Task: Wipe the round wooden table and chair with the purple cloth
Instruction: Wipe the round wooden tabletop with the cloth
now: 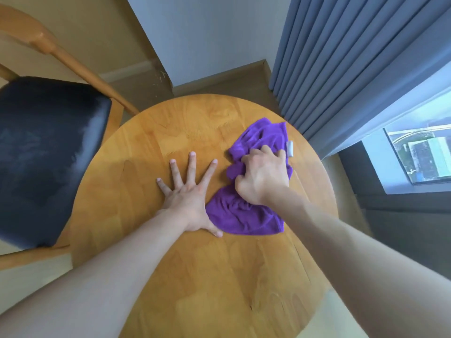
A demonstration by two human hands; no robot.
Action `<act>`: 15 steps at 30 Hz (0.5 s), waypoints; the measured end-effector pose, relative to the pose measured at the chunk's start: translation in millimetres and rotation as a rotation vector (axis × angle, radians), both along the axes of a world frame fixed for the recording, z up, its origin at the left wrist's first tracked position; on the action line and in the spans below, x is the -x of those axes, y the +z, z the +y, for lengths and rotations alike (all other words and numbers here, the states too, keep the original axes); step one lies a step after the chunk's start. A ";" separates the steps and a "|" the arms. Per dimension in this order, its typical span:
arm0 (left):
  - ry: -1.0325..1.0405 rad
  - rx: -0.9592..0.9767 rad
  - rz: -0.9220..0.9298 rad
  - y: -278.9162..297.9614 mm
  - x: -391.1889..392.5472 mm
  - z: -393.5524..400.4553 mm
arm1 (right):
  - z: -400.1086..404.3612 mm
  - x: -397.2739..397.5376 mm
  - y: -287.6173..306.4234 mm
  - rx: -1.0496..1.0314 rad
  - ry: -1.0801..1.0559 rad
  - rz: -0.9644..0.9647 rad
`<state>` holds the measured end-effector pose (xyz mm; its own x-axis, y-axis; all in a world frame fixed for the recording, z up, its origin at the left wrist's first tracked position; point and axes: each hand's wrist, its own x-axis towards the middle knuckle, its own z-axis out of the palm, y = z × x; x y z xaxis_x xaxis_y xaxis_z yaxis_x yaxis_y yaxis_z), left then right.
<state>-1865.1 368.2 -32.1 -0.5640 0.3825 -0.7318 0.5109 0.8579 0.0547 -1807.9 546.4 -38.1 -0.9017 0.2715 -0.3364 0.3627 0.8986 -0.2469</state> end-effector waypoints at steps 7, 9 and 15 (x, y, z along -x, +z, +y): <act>0.027 0.012 0.001 4.0 -0.4 1.5 | -15.5 -58.1 4.2 0.096 0.160 -0.060; 0.014 0.013 -0.008 3.2 1.1 1.3 | -5.0 -35.0 4.4 0.080 0.079 -0.071; -0.054 -0.052 0.038 0.6 0.6 -10.5 | 7.9 36.3 -0.1 -0.002 -0.060 -0.091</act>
<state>-1865.7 357.7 -31.5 -0.5681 0.4503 -0.6888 0.5590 0.8255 0.0786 -1844.3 554.2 -38.2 -0.8494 0.3252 -0.4157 0.4371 0.8748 -0.2088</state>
